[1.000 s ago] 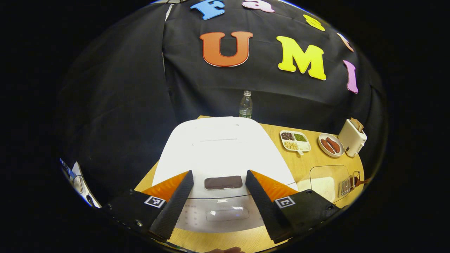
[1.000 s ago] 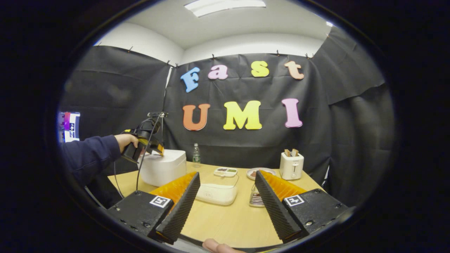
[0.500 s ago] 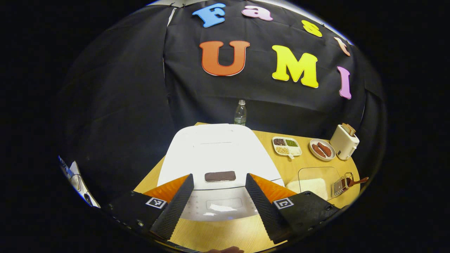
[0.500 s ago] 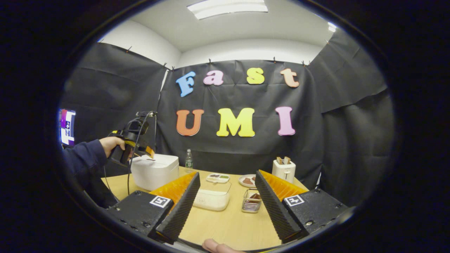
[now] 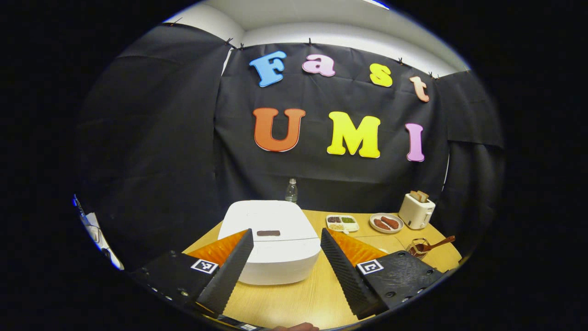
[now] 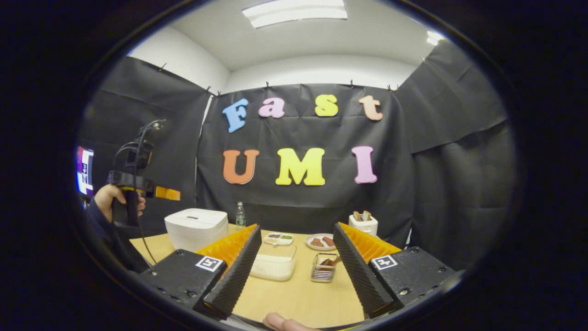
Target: Close the left gripper, press the button to open the rice cooker; take a wooden spoon from the chopstick holder with the right hand, scoop a spoonful of rice and pour it into the rice cooker, then put the wooden spoon back into the chopstick holder.
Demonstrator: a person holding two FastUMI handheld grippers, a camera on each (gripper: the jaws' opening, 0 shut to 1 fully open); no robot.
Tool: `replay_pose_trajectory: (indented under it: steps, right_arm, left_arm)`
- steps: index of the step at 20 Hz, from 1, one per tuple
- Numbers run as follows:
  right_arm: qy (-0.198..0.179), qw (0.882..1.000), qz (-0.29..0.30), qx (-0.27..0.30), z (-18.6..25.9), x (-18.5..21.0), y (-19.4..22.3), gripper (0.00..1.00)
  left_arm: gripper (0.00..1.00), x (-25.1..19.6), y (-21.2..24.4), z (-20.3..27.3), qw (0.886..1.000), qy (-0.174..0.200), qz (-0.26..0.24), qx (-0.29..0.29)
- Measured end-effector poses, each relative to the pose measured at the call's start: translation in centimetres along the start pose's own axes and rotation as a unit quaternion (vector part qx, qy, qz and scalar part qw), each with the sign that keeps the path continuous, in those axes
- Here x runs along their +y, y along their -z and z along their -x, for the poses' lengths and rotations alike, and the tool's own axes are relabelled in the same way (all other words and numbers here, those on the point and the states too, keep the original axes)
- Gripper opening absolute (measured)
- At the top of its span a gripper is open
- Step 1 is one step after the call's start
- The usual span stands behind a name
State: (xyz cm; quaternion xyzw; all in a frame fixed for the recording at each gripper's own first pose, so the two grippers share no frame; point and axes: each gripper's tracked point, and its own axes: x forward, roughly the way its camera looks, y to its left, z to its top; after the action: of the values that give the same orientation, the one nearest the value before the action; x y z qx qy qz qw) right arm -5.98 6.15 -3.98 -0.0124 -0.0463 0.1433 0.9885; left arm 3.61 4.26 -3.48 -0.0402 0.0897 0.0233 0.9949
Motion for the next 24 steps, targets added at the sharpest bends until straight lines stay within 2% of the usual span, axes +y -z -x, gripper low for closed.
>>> replay_pose_trajectory:
  steps: [4, 6, 9, 10, 11, 14, 17, 24]
  right_arm:
    - [0.036, 0.999, -0.021, -0.027, 0.8, -1.9, -1.8, 0.97]
    - [0.037, 0.999, -0.029, -0.027, 1.5, -1.9, -1.7, 1.0]
    - [0.057, 0.998, -0.023, -0.017, 1.9, -3.5, -1.1, 1.0]
    - [0.061, 0.998, -0.024, -0.016, 2.0, -3.8, -1.1, 0.97]
    - [0.063, 0.998, -0.026, -0.014, 2.3, -3.9, -1.0, 1.0]
    - [0.074, 0.997, -0.026, -0.011, 2.4, -5.0, -0.7, 0.97]
    - [0.074, 0.997, -0.027, -0.011, 2.6, -5.1, -0.4, 1.0]
    - [0.073, 0.997, -0.024, -0.005, 2.6, -4.9, -0.1, 1.0]
  left_arm:
    - [0.94, 0.0, -0.2, 4.9, 0.998, -0.017, -0.041, -0.04]
    - [0.94, -0.3, -0.1, 7.3, 0.997, -0.023, -0.04, -0.053]
    - [0.94, -1.6, -0.2, 10.4, 0.997, -0.001, -0.019, -0.077]
    - [0.94, -1.8, -0.4, 11.7, 0.996, 0.006, -0.021, -0.09]
    - [0.94, -1.8, -0.7, 12.6, 0.995, 0.009, -0.025, -0.1]
    - [0.94, -1.1, -1.7, 14.2, 0.991, -0.001, -0.028, -0.127]
    - [0.94, -1.8, -1.2, 14.9, 0.991, 0.0, -0.034, -0.129]
    - [0.94, -4.7, -0.9, 16.6, 0.989, 0.034, -0.028, -0.145]
